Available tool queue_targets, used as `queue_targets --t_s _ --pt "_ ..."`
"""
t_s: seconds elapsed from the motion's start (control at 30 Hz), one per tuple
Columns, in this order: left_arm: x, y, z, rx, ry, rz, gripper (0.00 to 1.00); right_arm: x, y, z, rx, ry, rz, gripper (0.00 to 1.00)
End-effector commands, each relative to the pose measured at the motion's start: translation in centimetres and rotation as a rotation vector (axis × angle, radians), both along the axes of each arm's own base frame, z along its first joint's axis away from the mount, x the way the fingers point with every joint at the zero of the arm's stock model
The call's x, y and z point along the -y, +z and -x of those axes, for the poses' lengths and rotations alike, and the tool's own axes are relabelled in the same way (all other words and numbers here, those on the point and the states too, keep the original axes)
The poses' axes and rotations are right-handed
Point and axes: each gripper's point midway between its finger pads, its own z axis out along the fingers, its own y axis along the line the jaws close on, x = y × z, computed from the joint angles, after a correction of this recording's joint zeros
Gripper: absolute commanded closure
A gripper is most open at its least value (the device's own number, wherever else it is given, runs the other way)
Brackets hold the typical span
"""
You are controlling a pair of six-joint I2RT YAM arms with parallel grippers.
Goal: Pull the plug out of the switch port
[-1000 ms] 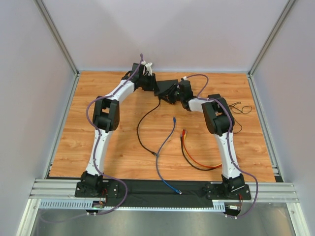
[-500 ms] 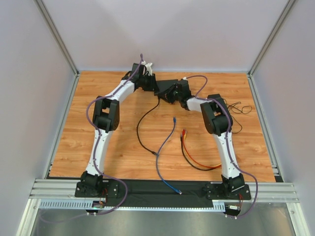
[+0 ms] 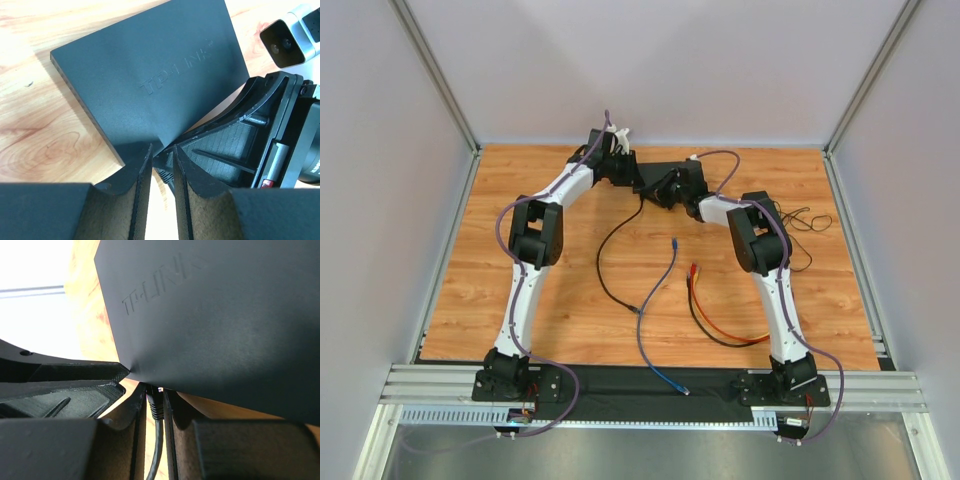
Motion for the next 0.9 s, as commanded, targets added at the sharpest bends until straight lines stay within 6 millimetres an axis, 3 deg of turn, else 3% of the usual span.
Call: queue_targets --t_s 0.0,0.23,0.3,0.5,0.57,0.63,0.73,0.8,0.87 --pt "0.0 -1.8 0.7 -0.08 0.014 -0.001 0.69 0.4 -3.6 1.6 -0.059 0.069 0.108 1.0" --pt "0.2 -2.6 0.7 -0.117 0.018 -0.002 0.7 1.0 -5.4 3.2 -0.089 0.145 0.188 1.0" --pt "0.3 -2.5 0.7 -0.12 0.017 0.002 0.7 -0.3 -4.1 3.6 -0.074 0.209 0.067 1.0" --pt "0.3 -2.4 0.5 -0.116 0.022 0.004 0.7 -0.2 -2.6 5.0 -0.083 0.258 0.053 1.0" --pt "0.3 -2.4 0.4 -0.113 0.02 0.006 0.7 0.0 -3.1 5.5 -0.11 0.253 0.04 1.0" --pt "0.4 -2.4 0.4 -0.112 0.017 0.008 0.7 -0.3 -2.2 4.9 -0.08 0.261 -0.057 1.0" --pt "0.4 -2.4 0.6 -0.116 0.015 0.009 0.7 0.3 -2.7 5.0 -0.091 0.247 -0.016 1.0" --pt "0.4 -2.3 0.5 -0.111 0.012 0.01 0.7 -0.5 -1.4 5.0 -0.077 0.269 -0.13 1.0" --pt "0.5 -1.8 0.5 -0.094 -0.004 0.014 0.71 -0.1 -1.8 4.8 -0.077 0.263 -0.094 1.0"
